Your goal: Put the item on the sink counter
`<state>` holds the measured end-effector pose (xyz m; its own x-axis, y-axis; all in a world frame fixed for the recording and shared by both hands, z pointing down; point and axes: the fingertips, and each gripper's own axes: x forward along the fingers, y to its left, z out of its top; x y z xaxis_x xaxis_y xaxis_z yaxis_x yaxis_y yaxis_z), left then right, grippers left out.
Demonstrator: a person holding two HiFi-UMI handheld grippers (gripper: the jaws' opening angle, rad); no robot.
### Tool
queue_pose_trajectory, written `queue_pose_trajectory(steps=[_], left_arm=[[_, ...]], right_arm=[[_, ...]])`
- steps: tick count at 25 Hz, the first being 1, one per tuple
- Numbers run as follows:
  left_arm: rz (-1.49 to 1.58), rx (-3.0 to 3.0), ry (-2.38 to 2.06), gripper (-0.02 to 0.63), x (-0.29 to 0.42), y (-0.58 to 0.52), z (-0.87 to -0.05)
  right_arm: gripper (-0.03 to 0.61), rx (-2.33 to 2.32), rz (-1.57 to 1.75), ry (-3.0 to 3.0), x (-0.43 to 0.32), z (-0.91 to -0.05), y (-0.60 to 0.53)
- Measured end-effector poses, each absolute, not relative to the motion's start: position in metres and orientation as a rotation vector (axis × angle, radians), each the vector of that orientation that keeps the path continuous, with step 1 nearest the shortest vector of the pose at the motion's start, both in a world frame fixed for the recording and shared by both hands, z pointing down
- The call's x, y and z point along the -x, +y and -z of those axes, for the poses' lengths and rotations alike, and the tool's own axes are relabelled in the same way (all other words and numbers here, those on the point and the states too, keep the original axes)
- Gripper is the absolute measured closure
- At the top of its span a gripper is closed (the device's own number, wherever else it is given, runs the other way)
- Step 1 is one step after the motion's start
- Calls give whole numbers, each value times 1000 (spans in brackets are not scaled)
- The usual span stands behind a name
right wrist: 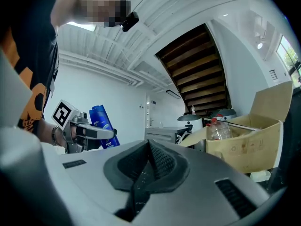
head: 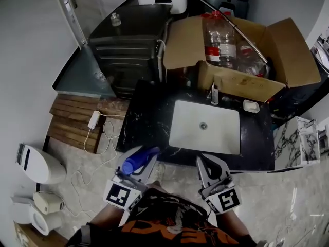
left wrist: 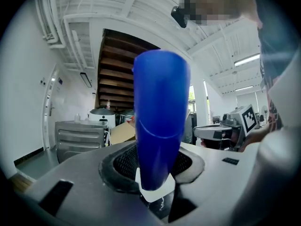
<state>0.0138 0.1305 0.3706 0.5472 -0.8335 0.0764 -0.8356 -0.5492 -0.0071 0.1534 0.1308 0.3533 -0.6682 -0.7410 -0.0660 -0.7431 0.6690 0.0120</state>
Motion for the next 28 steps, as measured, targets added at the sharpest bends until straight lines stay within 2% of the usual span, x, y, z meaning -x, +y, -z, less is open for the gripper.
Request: queue_pose_trajectory(steps=[28], left_arm=[[-109,-2758,-1445,448,46,-68,-377]], right_arm=[[565,1349,-6,2853,-94,-369,-55]])
